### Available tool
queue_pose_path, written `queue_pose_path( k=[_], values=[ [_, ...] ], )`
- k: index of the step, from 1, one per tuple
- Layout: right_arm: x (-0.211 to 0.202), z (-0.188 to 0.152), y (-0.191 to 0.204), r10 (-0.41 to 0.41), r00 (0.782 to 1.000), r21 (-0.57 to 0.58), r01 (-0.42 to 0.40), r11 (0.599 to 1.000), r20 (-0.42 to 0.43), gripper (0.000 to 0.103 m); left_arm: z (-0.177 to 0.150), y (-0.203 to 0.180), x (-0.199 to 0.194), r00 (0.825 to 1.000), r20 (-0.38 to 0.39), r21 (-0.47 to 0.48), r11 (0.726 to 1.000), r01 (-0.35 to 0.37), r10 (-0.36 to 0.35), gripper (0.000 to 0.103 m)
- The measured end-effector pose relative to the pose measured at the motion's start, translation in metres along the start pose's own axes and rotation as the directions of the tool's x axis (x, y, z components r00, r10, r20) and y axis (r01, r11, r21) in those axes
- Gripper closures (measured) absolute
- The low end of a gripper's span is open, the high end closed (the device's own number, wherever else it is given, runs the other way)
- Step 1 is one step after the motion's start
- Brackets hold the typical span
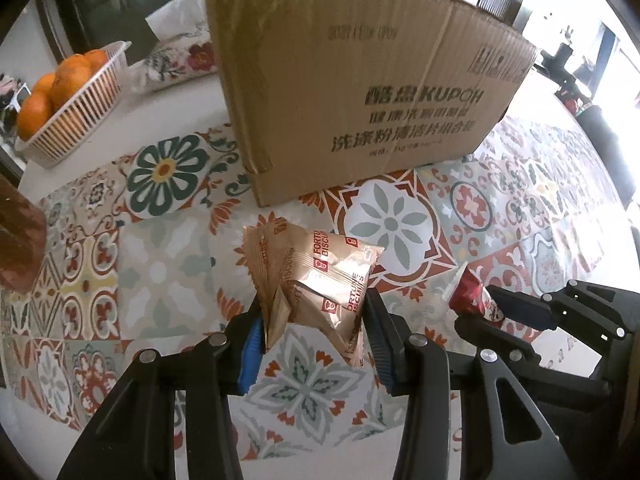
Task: Organize soft objects
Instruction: 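Lift the biscuit packet and red candy and carry them over the box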
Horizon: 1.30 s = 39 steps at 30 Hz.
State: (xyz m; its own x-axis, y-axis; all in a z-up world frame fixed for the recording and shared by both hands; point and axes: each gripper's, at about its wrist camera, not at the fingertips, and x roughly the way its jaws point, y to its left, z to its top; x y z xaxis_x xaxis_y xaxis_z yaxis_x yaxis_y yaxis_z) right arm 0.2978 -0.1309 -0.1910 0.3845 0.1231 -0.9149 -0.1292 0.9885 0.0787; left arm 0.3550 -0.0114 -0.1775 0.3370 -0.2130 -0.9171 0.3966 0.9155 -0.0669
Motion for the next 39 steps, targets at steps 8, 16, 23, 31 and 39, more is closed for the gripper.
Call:
queue_pose_path(
  k=[8,16,23,31,39],
  values=[
    [-0.032,-0.003,-0.007,0.01,0.998,0.02,-0.011,1.0,0.064,0.078,-0.004,-0.01,-0.044,0.997,0.073,-0.05,0.999,-0.01,0.013,0.058],
    [-0.07,0.004,-0.006,0.019,0.988,0.032,-0.024,0.999,0.154,0.078,0.014,-0.022,-0.081,0.987,0.157,-0.072,0.997,-0.004,0.015,0.058],
    [-0.102,0.009,-0.003,0.023,0.973,0.027,-0.03,0.999,0.229,0.078,0.013,-0.03,-0.109,0.975,0.221,-0.079,0.997,-0.004,0.021,0.058],
    [-0.129,0.013,-0.003,0.029,0.953,0.028,-0.039,0.999,0.3,0.078,0.014,-0.036,-0.133,0.958,0.285,-0.085,0.996,-0.009,0.033,0.058],
    [-0.153,0.021,-0.01,0.031,0.93,0.034,-0.047,0.998,0.366,0.078,0.023,-0.042,-0.154,0.937,0.346,-0.089,0.996,-0.016,0.046,0.058]
  ],
)
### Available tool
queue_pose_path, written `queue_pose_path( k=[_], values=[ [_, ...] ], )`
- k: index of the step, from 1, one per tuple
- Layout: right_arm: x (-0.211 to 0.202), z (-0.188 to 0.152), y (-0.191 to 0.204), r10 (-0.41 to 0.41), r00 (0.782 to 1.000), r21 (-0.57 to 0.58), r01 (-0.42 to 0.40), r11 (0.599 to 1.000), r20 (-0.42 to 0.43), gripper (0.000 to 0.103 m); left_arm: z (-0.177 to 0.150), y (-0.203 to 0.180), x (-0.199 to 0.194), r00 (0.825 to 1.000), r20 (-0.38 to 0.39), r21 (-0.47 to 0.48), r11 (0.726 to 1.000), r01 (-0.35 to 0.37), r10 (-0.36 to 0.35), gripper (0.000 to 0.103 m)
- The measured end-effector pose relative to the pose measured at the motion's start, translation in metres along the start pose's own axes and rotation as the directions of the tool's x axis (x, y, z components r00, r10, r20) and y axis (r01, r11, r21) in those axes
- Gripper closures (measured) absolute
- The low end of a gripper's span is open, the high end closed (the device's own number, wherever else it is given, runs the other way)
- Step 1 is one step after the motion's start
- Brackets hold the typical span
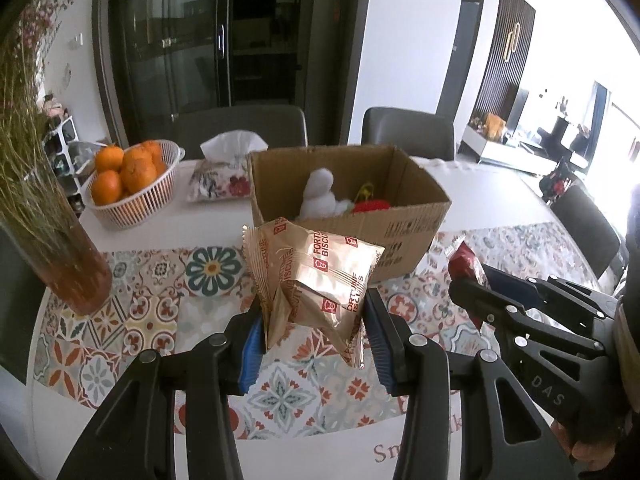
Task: Organize soft objects
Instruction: 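Lift the biscuit packet and red candy and carry them over the box, then open the right tool to drop the candy while the left tool releases the biscuit packet into the box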
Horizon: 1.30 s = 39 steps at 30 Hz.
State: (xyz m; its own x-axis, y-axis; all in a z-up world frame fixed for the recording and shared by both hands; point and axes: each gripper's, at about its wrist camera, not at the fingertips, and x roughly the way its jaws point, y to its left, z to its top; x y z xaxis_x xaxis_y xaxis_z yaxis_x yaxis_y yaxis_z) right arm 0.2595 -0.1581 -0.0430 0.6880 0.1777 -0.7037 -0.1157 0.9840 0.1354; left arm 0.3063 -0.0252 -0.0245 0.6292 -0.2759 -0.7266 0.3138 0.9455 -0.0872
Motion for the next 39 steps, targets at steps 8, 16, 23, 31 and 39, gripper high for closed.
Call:
queue_pose_path(
  k=[8,16,23,31,39],
  values=[
    [-0.011,0.023,-0.007,0.0,0.998,0.002,0.0,1.0,0.064,0.078,0.023,-0.004,-0.006,0.999,0.053,-0.012,1.0,0.0,0.0,0.058],
    [-0.015,0.047,-0.013,-0.003,0.993,-0.005,0.004,1.0,0.117,0.077,0.048,-0.005,-0.006,0.995,0.099,-0.009,1.0,-0.005,0.006,0.058],
    [-0.014,0.07,-0.016,-0.005,0.988,-0.015,0.008,1.0,0.155,0.077,0.068,-0.003,0.0,0.993,0.121,-0.004,1.0,-0.01,0.011,0.058],
    [-0.003,0.093,-0.023,-0.009,0.985,-0.023,0.013,1.0,0.171,0.077,0.088,0.003,0.019,0.993,0.115,-0.003,1.0,-0.014,0.014,0.058],
    [0.027,0.113,-0.033,-0.018,0.99,-0.031,0.022,0.999,0.138,0.077,0.106,0.007,0.05,0.997,0.078,0.009,1.0,-0.023,0.023,0.058]
  ],
)
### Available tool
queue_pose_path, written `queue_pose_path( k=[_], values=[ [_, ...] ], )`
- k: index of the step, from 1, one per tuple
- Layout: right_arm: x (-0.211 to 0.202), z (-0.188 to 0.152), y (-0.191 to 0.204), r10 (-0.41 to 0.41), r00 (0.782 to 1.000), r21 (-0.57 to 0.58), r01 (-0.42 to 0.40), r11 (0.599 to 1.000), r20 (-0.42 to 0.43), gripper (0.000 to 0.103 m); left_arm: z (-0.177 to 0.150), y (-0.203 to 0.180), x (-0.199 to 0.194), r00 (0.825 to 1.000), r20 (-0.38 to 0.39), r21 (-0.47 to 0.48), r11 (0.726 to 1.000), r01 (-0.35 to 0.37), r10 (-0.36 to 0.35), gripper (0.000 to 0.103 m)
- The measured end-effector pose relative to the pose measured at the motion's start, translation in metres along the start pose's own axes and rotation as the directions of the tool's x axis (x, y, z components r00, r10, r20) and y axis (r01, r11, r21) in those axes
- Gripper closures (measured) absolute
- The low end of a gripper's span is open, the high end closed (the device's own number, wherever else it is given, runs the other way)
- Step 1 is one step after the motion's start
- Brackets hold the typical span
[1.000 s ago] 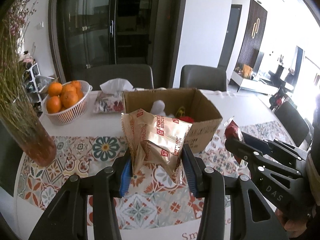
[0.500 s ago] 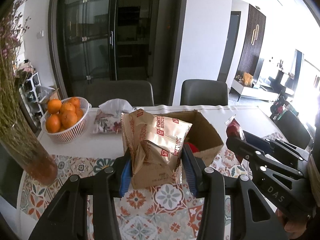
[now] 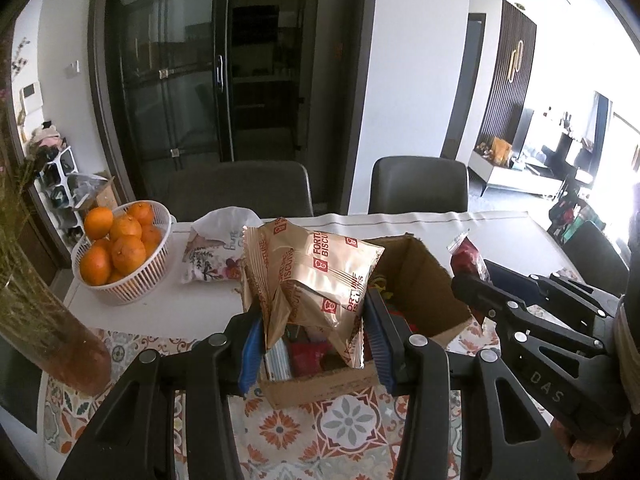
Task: Organize soft objects
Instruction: 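Open the right tool to drop the candy while the left tool releases the biscuit packet into the box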
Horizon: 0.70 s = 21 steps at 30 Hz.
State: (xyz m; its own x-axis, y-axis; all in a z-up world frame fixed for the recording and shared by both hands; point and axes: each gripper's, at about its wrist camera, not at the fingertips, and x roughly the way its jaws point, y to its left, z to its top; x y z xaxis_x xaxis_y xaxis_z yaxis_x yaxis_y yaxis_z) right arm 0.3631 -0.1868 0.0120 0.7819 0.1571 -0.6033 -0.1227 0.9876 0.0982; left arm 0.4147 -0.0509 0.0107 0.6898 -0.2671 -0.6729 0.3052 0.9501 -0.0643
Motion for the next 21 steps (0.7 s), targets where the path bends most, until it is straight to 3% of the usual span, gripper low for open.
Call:
queue_pose_path(
  k=[9,21],
  values=[
    [0.051,0.005,-0.015,-0.008,0.996,-0.002,0.008,1.0,-0.086,0.077,0.005,0.004,0.048,0.995,-0.092,-0.009,1.0,0.022,-0.023,0.057],
    [0.11,-0.003,-0.032,0.003,0.976,0.011,0.0,1.0,-0.219,0.077,-0.004,0.007,0.1,0.973,-0.226,-0.018,0.999,0.034,-0.037,0.056]
  ],
)
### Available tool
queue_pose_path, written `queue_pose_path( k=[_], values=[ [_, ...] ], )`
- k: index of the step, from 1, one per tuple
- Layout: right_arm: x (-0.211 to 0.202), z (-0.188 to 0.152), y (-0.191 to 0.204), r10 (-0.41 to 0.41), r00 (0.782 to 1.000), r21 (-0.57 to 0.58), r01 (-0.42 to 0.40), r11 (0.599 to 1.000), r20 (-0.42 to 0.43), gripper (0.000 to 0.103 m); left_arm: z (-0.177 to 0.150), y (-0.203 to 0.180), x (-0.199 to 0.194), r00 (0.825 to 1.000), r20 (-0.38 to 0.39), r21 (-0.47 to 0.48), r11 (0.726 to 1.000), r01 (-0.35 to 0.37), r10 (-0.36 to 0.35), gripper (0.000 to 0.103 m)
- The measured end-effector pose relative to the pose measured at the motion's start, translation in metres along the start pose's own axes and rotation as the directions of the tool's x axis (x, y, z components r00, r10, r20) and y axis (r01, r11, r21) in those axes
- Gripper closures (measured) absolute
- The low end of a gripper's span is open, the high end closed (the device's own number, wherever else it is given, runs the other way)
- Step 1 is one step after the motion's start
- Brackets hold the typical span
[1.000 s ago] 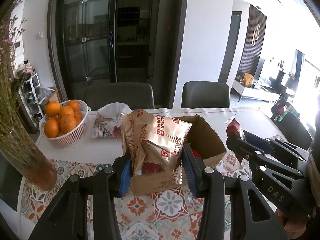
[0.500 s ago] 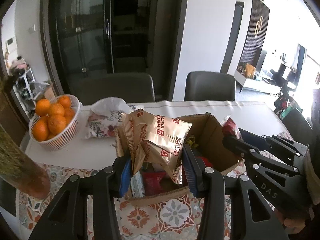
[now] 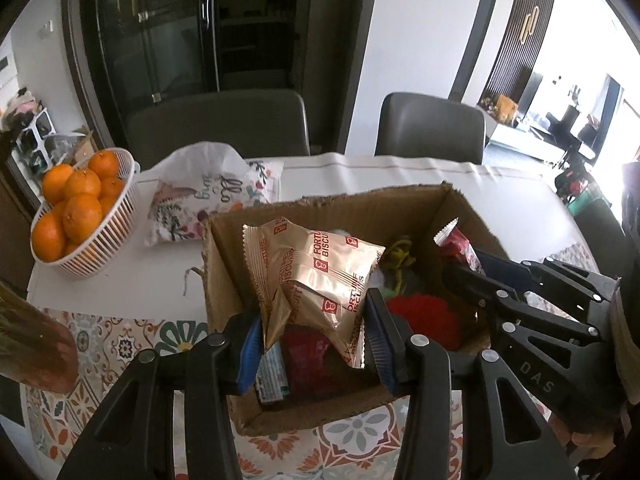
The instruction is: Organize soft objects
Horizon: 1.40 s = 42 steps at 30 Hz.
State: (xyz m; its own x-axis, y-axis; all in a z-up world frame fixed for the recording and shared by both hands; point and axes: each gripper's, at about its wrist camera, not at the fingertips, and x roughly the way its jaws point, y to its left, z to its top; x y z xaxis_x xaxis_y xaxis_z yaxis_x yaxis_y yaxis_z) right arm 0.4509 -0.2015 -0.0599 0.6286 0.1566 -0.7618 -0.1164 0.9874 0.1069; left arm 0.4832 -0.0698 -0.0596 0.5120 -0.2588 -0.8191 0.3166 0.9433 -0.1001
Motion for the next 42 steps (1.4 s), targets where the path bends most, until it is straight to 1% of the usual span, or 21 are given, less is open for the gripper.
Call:
queue_pose_path(
  k=[3,5,6,8,11,14,17,19,20,23,25,28,30,33,35,37,38,42],
  values=[
    [0.009,-0.001,-0.001,0.004,0.999,-0.002,-0.004,1.0,-0.032,0.074,0.0,0.0,0.005,1.0,-0.015,-0.001,1.0,0.002,-0.002,0.053],
    [0.012,-0.002,-0.002,0.009,0.999,0.0,-0.009,1.0,-0.044,0.074,-0.001,-0.001,0.008,1.0,-0.025,0.004,1.0,0.002,-0.002,0.048],
    [0.013,-0.003,-0.002,0.014,0.999,0.002,-0.014,1.0,-0.046,0.071,-0.002,-0.002,0.008,1.0,-0.027,0.004,1.0,-0.008,0.008,0.047],
    [0.015,-0.003,-0.003,0.011,0.999,0.0,-0.011,1.0,-0.051,0.068,-0.003,-0.001,0.009,0.999,-0.032,0.005,1.0,-0.017,0.017,0.047],
    [0.014,-0.004,-0.003,-0.007,0.999,-0.004,0.007,1.0,-0.05,0.066,-0.006,0.0,0.004,0.999,-0.021,0.006,0.999,-0.034,0.034,0.047],
    [0.009,-0.006,-0.004,-0.022,0.999,0.003,0.022,1.0,-0.045,0.066,-0.01,0.002,-0.008,0.999,0.006,-0.011,0.999,-0.051,0.051,0.046],
    [0.0,-0.007,-0.002,-0.038,0.999,0.015,0.039,0.999,-0.03,0.066,-0.016,0.003,-0.024,0.996,0.033,-0.018,0.996,-0.083,0.084,0.041],
    [-0.011,-0.01,0.0,-0.042,0.999,0.026,0.042,0.999,-0.014,0.061,-0.021,0.003,-0.037,0.995,0.054,-0.019,0.996,-0.086,0.087,0.038],
    [-0.017,-0.012,0.002,-0.046,0.999,0.03,0.046,0.998,-0.006,0.056,-0.026,0.003,-0.047,0.994,0.066,-0.019,0.996,-0.088,0.089,0.037],
    [-0.039,-0.019,0.008,-0.055,0.998,0.049,0.054,0.997,0.028,0.05,-0.036,0.003,-0.069,0.991,0.094,-0.009,0.996,-0.091,0.092,0.034],
    [-0.055,-0.025,0.014,-0.062,0.997,0.06,0.059,0.996,0.051,0.048,-0.043,0.002,-0.083,0.989,0.111,-0.003,0.995,-0.101,0.101,0.029],
    [-0.079,-0.035,0.023,-0.078,0.994,0.073,0.072,0.995,0.08,0.042,-0.056,0.0,-0.107,0.982,0.151,0.01,0.993,-0.118,0.115,0.024],
    [-0.095,-0.043,0.03,-0.097,0.991,0.079,0.09,0.993,0.097,0.037,-0.065,-0.001,-0.123,0.978,0.173,0.012,0.992,-0.124,0.12,0.021],
    [-0.12,-0.055,0.04,-0.126,0.984,0.087,0.115,0.99,0.126,0.033,-0.078,-0.005,-0.144,0.97,0.21,0.024,0.991,-0.133,0.125,0.016],
    [-0.135,-0.063,0.046,-0.135,0.98,0.093,0.122,0.988,0.148,0.03,-0.087,-0.009,-0.158,0.965,0.233,0.03,0.991,-0.134,0.123,0.014],
    [-0.151,-0.073,0.051,-0.152,0.974,0.094,0.137,0.986,0.169,0.028,-0.094,-0.012,-0.169,0.961,0.246,0.031,0.99,-0.139,0.127,0.009],
    [-0.158,-0.077,0.052,-0.158,0.971,0.096,0.143,0.985,0.177,0.026,-0.1,-0.015,-0.176,0.959,0.255,0.036,0.99,-0.14,0.126,0.009],
    [-0.186,-0.098,0.058,-0.182,0.963,0.114,0.162,0.98,0.198,0.023,-0.119,-0.023,-0.198,0.952,0.285,0.038,0.991,-0.13,0.114,0.004]
  ],
)
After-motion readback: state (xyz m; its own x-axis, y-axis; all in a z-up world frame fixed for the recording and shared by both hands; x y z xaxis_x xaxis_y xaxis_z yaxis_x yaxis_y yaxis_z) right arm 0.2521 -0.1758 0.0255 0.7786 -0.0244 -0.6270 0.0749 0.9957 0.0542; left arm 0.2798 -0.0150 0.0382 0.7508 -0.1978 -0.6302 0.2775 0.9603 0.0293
